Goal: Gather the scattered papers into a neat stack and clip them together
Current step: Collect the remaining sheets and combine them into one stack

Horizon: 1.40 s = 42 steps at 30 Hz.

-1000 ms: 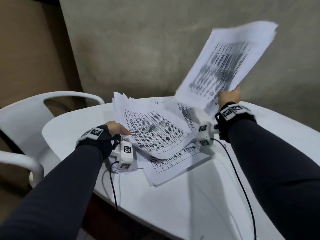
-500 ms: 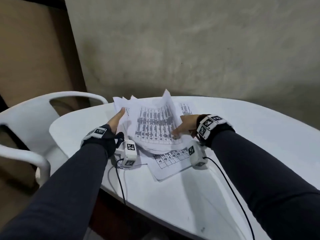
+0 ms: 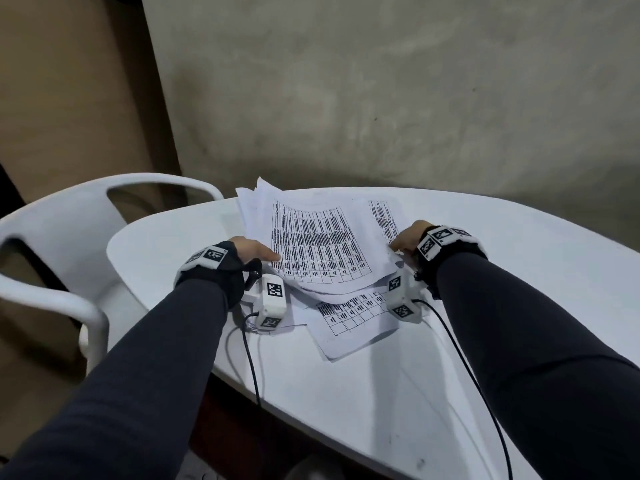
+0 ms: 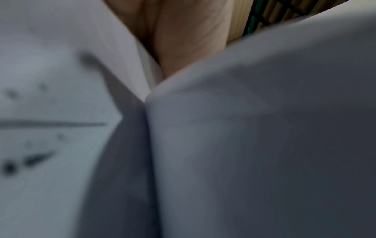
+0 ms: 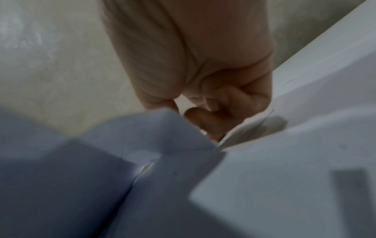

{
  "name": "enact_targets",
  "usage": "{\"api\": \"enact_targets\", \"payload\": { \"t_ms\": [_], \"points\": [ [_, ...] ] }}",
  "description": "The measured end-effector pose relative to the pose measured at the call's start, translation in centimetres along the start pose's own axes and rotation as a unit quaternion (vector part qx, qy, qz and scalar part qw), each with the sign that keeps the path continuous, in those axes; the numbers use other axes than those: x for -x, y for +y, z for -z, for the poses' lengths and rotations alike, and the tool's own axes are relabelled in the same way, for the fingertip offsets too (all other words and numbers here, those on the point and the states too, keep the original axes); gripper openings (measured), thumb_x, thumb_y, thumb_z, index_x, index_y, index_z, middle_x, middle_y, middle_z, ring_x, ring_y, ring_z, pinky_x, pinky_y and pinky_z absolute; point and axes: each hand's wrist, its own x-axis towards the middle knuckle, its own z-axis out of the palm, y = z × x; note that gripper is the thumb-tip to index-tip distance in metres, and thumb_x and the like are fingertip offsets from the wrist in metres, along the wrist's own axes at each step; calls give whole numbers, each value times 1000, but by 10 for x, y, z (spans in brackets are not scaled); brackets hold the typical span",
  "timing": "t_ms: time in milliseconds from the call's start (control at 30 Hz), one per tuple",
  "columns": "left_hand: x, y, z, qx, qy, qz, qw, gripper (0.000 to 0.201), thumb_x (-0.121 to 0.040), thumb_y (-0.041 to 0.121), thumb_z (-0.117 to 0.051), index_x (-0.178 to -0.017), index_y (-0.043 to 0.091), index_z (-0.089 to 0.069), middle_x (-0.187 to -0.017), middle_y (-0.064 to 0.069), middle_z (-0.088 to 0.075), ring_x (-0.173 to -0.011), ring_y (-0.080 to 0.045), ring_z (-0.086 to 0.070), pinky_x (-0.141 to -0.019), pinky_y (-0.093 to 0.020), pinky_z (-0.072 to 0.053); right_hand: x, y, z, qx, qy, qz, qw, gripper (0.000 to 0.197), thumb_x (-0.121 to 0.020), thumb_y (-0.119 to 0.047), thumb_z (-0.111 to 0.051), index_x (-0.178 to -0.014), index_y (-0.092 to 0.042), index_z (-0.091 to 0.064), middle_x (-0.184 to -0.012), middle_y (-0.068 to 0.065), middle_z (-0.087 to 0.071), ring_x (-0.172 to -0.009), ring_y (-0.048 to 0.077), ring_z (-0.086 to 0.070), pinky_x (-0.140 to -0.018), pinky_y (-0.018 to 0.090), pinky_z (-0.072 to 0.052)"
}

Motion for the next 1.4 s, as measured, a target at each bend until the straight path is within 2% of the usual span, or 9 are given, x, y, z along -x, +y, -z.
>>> {"api": "enact_targets", "payload": {
  "t_ms": [133,233,367,533,733,900,1067,1233,1400],
  "points": [
    [2,-2,1,3,-2,0,1000,42,-75,24,-75,-109,3,-64,-55,-7,-59,-52,-22,-50,-50,-22,-38,-18,6,-11,-21,35,-5,999,58,-39,-59,-64,-75,-13,-70,-85,10,-72,-83,32,-68,-89,39,-50],
    [2,-1,0,-1,-1,-2,1000,33,-75,25,-75,-99,8,-62,-35,1,-58,-45,-21,-56,-50,-21,-39,-10,7,-15,-27,-7,28,999,65,-71,-50,-61,-120,-7,-57,-121,17,-62,-107,33,-60,-85,29,-43],
    [-2,-2,0,7,-6,0,1000,44,-73,23,-77,-109,3,-64,-67,-8,-56,-56,-22,-50,-54,-24,-39,-14,15,-21,22,35,73,996,91,-54,-63,-42,-134,-21,-29,-109,13,-67,-94,31,-63,-88,42,-51],
    [-2,-2,0,14,-10,-4,1000,39,-73,25,-77,-104,6,-63,-71,-4,-55,-63,-21,-53,-63,-26,-43,-14,5,-16,-181,94,62,977,91,-67,-25,-64,-145,-23,-18,-118,7,-59,-106,29,-59,-89,41,-52],
    [2,-2,2,-6,-21,0,1000,38,-73,23,-76,-103,4,-62,-68,-11,-55,-51,-22,-48,-51,-24,-36,-17,-2,29,-478,63,14,876,25,-71,-13,-79,-68,-11,-54,-73,11,-55,-53,17,-45,-56,30,-40],
    [2,0,2,-13,-30,6,999,38,-73,24,-76,-103,4,-64,-66,-10,-55,-50,-23,-47,-50,-23,-36,16,-27,85,-599,269,166,736,9,-82,-8,-64,-78,-15,-61,-73,2,-61,-66,16,-55,-64,32,-49],
    [8,0,3,-16,-26,6,1000,36,-73,26,-77,-101,7,-64,-75,-8,-59,-67,-26,-53,-55,-25,-39,51,-32,110,-818,121,247,504,21,-92,4,-48,-91,-16,-56,-77,2,-71,-73,19,-68,-69,41,-58],
    [9,0,-3,111,-69,2,991,80,-65,50,-79,-125,4,-52,-124,-7,-61,-100,-25,-59,-64,-20,-51,45,-23,64,-732,54,91,673,57,-89,13,-45,-139,-12,-34,-108,14,-59,-73,21,-59,-43,35,-54],
    [-2,-4,-4,345,-13,-51,937,66,-80,65,-50,-134,26,-47,-130,-3,-59,-106,-25,-65,-83,-33,-55,43,-16,16,-571,6,64,818,77,-84,22,-42,-145,-22,-28,-84,13,-50,-67,21,-53,-40,35,-56]
  ]
}}
